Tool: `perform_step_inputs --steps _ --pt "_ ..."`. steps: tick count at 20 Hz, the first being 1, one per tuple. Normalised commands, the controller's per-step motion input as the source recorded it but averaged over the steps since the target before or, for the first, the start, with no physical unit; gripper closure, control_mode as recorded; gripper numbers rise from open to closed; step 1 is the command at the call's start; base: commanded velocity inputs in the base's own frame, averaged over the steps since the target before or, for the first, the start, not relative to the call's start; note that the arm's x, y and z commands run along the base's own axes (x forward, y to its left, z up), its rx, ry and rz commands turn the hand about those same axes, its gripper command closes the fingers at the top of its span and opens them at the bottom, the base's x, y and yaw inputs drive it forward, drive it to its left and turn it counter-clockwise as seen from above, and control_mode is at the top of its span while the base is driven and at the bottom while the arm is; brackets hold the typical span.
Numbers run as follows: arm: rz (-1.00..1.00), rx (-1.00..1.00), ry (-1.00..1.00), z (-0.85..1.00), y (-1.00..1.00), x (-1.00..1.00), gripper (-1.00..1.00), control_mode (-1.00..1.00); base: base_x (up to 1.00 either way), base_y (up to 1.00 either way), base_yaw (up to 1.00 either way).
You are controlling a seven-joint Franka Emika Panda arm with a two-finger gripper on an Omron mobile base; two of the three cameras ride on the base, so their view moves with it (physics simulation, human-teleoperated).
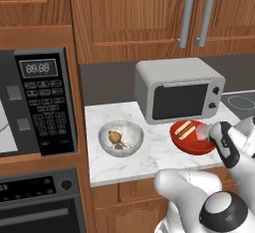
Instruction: Place the bowl containing the steak and hot dog in the microwave. Close the microwave door and press the start button to microwave the meal.
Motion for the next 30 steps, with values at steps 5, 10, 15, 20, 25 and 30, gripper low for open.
perform_step_inputs --steps 5,10,15,20,25,30 --pt "0.00 0.06 0.00 -0.18 0.00 0.34 -1.00 -1.00 0.00 0.00 0.00" --pt "0.00 0.04 0.00 -0.15 0.00 0.26 1.00 -1.00 0.00 0.00 0.00" --pt "0.00 0.01 0.00 -0.16 0.00 0.24 1.00 -1.00 0.00 0.00 0.00" --pt "0.00 0.00 0.00 -0.15 0.00 0.19 1.00 -1.00 0.00 0.00 0.00" --pt "0.00 0.00 0.00 -0.01 0.00 0.02 1.00 -1.00 0.00 0.00 0.00" --pt "0.00 0.01 0.00 0.18 -0.05 -0.15 1.00 -1.00 0.00 0.00 0.00"
